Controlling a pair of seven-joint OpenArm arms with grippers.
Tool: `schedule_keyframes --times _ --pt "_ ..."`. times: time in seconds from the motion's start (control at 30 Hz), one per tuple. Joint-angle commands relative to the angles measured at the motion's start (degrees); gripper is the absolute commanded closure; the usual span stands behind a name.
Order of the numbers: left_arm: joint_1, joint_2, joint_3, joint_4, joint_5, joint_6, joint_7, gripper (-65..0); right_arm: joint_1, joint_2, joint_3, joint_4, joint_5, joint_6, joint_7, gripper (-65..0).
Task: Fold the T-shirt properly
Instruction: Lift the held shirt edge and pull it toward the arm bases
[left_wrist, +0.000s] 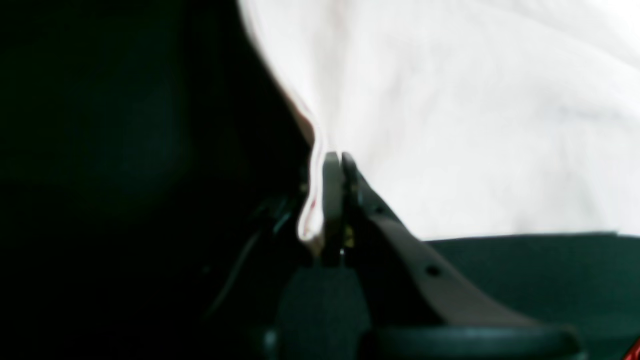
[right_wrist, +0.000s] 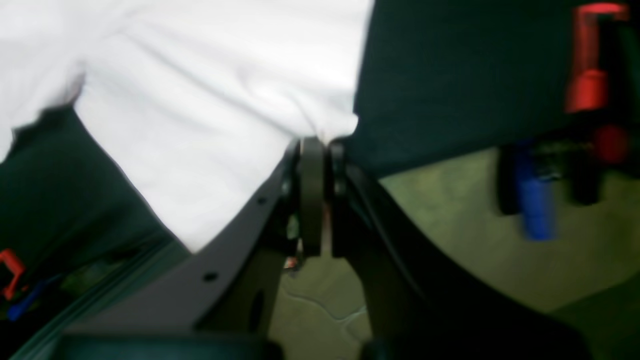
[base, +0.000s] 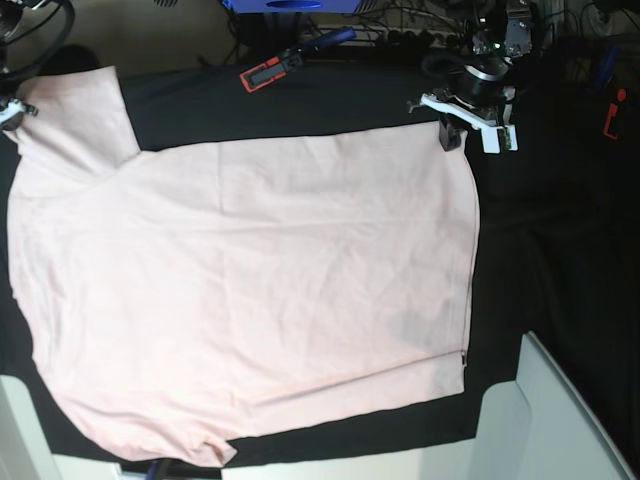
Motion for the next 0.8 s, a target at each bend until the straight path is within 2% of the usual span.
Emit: schedule_keyframes --times 0.0,0.2,0.47,0.67,0.77 --pt "0.2 -0.4 -0.1 1.8 -0.4 -0.2 -1.4 0.0 -0.2 0.7 0.5 2.1 0.7 0.2 0.5 0.0" --pt "3.6 -0.4 -1.1 6.6 -0.4 -0.1 -1.4 0.0 -0.4 0.6 0.9 3.3 0.7 0.2 -4.1 0.0" --pt "7.5 -0.3 -6.8 10.9 -0.2 -0.1 -1.4 0.0 -4.4 -0.3 0.6 6.6 0.8 0.2 -3.9 0.0" --pt "8.3 -0.4 -6.9 11.2 -0.1 -0.1 -1.4 0.0 -7.4 -0.7 0.4 11.3 0.8 0.2 -4.4 0.0" --pt "8.4 -0.4 -6.9 11.2 -0.1 -0.1 -1.4 0.0 -8.9 -0.7 0.7 11.9 0.8 0.2 -6.4 0.0"
